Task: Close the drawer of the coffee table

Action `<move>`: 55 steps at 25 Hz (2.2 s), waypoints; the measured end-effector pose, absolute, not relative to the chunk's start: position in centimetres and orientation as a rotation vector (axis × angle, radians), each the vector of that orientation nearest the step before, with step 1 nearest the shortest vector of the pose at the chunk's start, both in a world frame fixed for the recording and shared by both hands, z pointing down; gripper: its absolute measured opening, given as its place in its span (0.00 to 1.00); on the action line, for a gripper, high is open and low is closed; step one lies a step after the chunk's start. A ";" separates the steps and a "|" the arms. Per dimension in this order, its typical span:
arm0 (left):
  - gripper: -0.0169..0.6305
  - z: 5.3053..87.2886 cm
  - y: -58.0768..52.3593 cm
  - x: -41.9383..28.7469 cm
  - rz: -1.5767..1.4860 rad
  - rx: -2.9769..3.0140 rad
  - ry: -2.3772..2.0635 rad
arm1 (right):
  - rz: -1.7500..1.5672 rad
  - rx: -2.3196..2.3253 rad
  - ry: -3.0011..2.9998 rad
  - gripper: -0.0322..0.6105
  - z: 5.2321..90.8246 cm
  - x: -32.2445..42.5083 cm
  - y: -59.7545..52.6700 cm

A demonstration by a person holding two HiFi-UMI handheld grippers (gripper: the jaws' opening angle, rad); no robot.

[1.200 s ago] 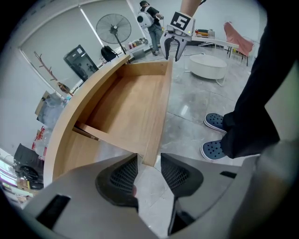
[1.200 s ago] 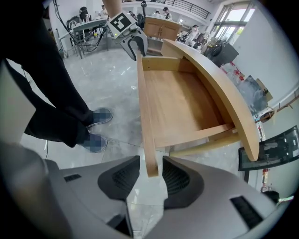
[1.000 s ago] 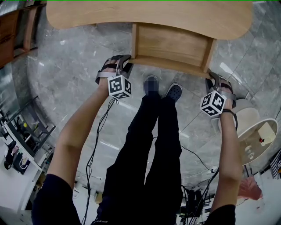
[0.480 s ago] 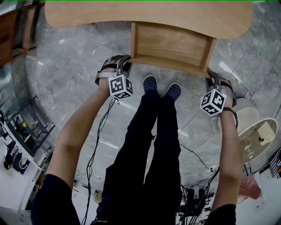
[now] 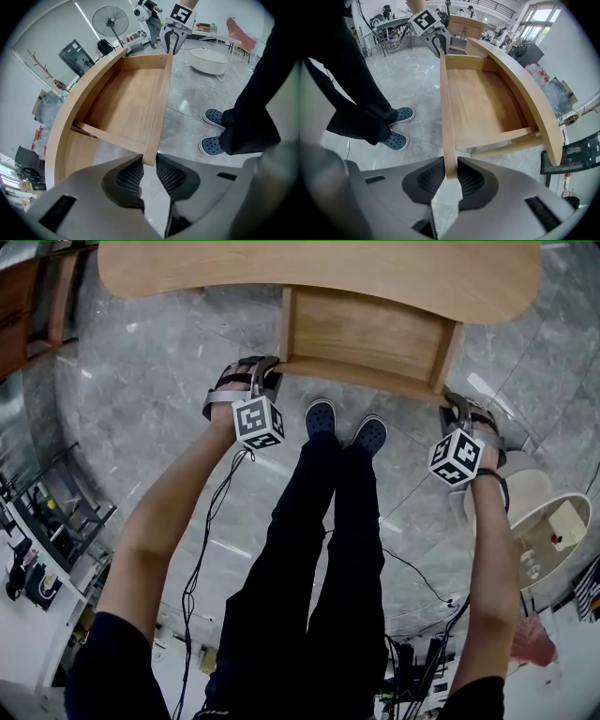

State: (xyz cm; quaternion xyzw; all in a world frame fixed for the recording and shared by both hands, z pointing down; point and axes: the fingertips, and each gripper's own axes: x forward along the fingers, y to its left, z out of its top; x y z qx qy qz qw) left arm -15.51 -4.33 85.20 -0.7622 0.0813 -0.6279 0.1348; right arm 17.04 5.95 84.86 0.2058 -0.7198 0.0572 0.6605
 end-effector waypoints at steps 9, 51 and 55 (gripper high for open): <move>0.18 83.7 -4.5 -15.4 -1.839 -2.215 0.202 | 0.146 0.432 -1.646 0.19 83.4 17.1 5.7; 0.18 82.2 -6.7 -14.6 -1.999 -2.250 0.214 | 0.193 0.390 -1.678 0.19 81.6 17.9 3.6; 0.18 82.2 -6.9 -14.6 -1.997 -2.245 0.203 | 0.188 0.391 -1.677 0.19 81.7 18.0 3.4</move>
